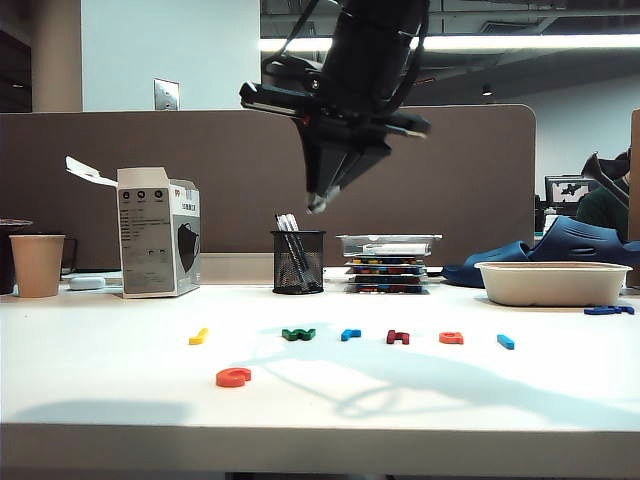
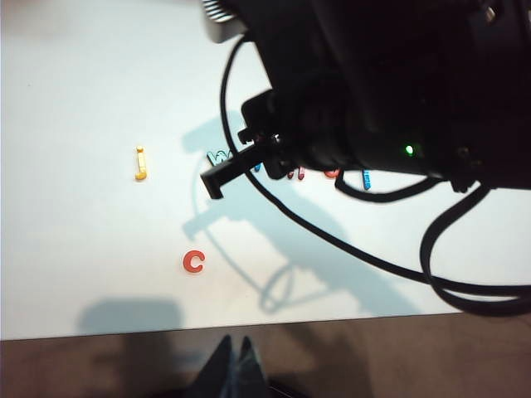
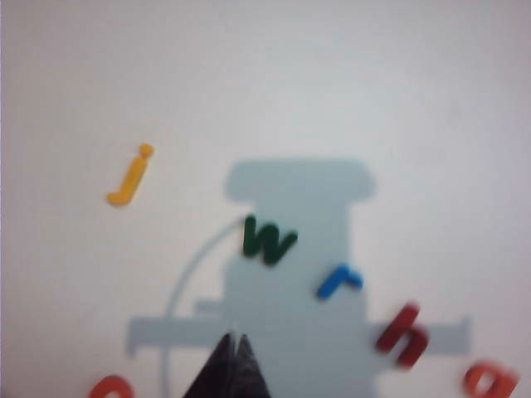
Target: Select the appropriate letters from the row of letter magnets placed on the table to arrange into the word "car".
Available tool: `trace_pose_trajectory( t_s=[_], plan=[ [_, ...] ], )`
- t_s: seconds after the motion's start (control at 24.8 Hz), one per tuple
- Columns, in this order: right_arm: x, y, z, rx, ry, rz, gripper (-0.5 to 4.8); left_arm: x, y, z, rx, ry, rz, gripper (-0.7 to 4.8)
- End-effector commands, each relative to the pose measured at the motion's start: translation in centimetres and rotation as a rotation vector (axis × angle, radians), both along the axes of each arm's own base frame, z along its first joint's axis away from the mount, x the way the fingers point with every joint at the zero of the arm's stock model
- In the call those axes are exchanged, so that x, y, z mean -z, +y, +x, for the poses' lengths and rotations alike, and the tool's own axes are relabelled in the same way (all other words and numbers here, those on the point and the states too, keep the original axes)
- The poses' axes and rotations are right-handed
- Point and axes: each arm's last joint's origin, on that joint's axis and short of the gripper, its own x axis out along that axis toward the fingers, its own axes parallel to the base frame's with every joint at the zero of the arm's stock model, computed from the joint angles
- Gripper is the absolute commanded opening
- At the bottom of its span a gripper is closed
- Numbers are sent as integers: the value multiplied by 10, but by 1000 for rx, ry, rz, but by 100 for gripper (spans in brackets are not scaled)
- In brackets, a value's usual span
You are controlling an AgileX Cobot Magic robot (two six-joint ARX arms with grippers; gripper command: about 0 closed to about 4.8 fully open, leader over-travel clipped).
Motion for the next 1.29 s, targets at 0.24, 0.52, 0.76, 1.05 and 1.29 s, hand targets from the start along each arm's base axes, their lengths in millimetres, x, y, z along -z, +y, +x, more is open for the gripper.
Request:
trace_pose_trajectory(
  t_s=[0.24,0.52,0.76,1.05,1.29],
  plan=[
    [4,15,-23,299,200,149,69,-1,1,0,-2,-4,-5,-5],
    [9,40,-56,341,125,57,68,-1,1,0,-1,-4,-5,-5],
    [37,58,-66,439,219,48,241,-1,1,0,-1,-4,-5,-6],
    [59,82,-79,471,257,82,315,-1,1,0,-1,-4,-5,-5],
    [77,91,-82,491,249,57,315,-1,1,0,-1,-4,-5,-5]
  ],
)
